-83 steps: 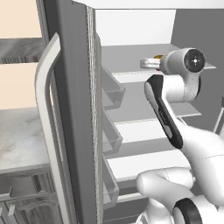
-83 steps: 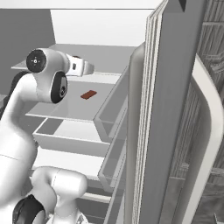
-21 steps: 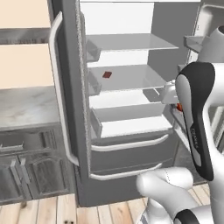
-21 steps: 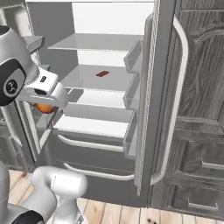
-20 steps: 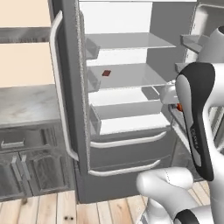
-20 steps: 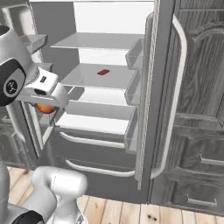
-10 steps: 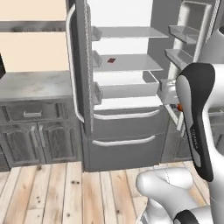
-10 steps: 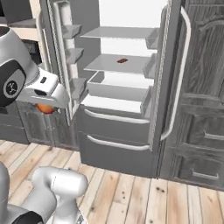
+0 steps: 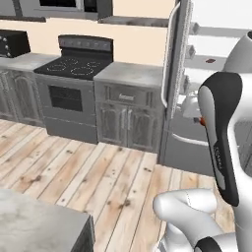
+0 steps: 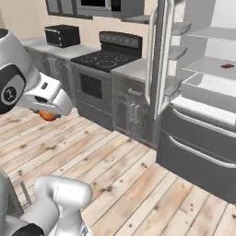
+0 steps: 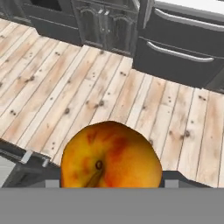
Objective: Pick up the tangerine and peach from the fridge and place one fruit on each plate on the dining counter.
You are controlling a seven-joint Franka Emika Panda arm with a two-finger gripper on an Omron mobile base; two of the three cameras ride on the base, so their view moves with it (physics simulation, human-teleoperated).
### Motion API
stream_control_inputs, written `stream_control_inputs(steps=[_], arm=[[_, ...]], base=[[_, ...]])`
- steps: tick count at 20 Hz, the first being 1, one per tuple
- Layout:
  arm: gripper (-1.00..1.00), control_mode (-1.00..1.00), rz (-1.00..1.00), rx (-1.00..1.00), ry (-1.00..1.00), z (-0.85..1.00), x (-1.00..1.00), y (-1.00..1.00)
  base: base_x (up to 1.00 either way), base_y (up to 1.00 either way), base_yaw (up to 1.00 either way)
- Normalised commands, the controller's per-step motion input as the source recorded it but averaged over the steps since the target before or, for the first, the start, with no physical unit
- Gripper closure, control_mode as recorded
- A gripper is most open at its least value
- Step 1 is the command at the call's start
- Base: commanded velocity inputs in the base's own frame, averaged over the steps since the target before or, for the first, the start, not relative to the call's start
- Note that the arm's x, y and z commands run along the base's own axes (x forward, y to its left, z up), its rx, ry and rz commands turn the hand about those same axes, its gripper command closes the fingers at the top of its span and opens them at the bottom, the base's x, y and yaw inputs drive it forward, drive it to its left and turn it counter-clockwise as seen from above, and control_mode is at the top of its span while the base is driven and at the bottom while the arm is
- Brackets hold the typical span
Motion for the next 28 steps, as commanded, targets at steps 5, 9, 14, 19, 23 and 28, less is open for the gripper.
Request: stream_control_inputs(steps=[5,9,14,19,23,28], arm=[[1.0,1.0,0.0,0.0,0.0,0.0,0.0,0.0],[1.0,1.0,0.0,0.0,0.0,0.0,0.0,0.0],[1.0,1.0,0.0,0.0,0.0,0.0,0.0,0.0],[1.0,1.0,0.0,0.0,0.0,0.0,0.0,0.0],[1.0,1.0,0.0,0.0,0.0,0.0,0.0,0.0],[1.0,1.0,0.0,0.0,0.0,0.0,0.0,0.0]], base=[[-0.47,0.57,0.77],[-0.63,0.14,0.7],[-0.67,0.37,0.67],[-0.67,0.85,0.49],[-0.56,1.0,0.28],[-0.11,1.0,0.05]])
